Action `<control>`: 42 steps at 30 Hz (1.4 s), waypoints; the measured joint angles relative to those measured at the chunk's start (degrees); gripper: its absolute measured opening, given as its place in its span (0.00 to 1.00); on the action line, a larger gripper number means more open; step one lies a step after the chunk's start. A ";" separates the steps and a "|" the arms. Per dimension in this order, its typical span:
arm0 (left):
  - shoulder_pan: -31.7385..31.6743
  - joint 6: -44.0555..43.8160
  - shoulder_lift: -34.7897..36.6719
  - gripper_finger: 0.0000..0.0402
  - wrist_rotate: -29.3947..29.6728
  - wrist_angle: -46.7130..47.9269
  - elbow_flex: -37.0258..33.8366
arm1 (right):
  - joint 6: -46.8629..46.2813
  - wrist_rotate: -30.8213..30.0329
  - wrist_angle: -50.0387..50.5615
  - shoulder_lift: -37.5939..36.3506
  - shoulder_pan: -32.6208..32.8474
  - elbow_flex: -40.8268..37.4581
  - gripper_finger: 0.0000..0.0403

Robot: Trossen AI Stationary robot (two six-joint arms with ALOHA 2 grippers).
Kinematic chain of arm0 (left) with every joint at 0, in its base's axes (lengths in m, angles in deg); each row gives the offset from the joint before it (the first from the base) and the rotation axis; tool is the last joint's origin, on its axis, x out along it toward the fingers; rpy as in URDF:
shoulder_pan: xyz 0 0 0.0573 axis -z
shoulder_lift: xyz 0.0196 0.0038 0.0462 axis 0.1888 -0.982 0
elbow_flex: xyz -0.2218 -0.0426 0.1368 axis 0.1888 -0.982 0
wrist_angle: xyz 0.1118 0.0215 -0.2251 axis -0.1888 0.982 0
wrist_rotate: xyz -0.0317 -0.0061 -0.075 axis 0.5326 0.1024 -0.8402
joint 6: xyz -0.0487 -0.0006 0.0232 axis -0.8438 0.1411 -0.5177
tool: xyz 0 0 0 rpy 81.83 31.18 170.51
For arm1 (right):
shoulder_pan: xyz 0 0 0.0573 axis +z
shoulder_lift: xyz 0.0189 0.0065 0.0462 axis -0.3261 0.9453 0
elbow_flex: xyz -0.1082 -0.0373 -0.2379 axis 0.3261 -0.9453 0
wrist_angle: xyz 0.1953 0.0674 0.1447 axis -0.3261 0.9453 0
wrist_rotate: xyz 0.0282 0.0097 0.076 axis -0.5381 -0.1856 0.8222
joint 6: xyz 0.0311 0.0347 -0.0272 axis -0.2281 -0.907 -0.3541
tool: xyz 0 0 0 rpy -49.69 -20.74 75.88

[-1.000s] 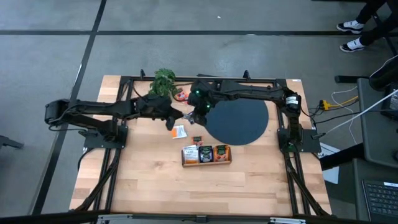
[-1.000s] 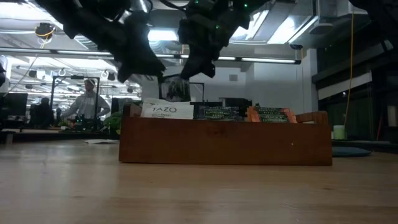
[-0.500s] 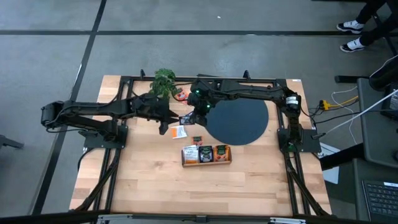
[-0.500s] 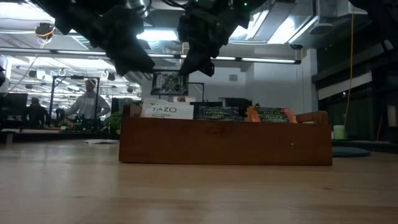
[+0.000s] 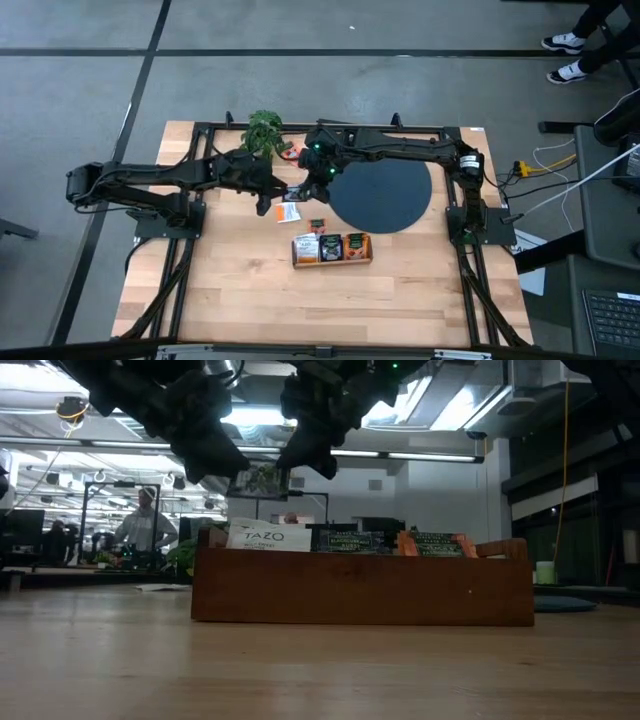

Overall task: Pick & Place Tea
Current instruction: Put the bottom left purple tea bag into the middle section of the wooden organizer

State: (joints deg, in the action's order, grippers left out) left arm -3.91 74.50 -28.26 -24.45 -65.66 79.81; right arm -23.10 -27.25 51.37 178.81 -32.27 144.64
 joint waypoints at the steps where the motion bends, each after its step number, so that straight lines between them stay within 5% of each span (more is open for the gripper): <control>1: -0.02 -0.07 0.00 0.29 0.01 0.00 0.00 | -0.43 0.00 -0.10 0.00 0.01 0.00 0.00; 7: -0.02 -2.34 0.00 0.24 -0.27 0.00 0.00 | -0.89 0.84 -0.92 0.02 0.00 0.00 0.00; 13: 0.00 -4.72 0.00 0.04 -1.61 0.01 0.00 | -3.27 0.86 -2.87 0.02 0.00 0.00 0.05; 24: 0.13 -10.29 0.63 0.03 2.05 -2.51 -0.06 | -2.18 0.86 4.36 -4.60 -2.15 -0.20 0.16; 36: 0.76 -25.10 0.70 0.03 9.32 -51.96 -19.44 | -4.44 -2.06 0.39 -12.77 -3.26 -5.25 0.37; 42: 1.95 -25.50 0.66 0.03 10.63 -58.27 -19.40 | -8.24 -2.18 -7.73 -12.96 -3.26 -5.29 0.44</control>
State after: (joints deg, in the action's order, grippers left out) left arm -1.95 49.00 -27.60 -13.82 -123.93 60.41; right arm -31.34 -29.43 43.64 165.85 -35.53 139.35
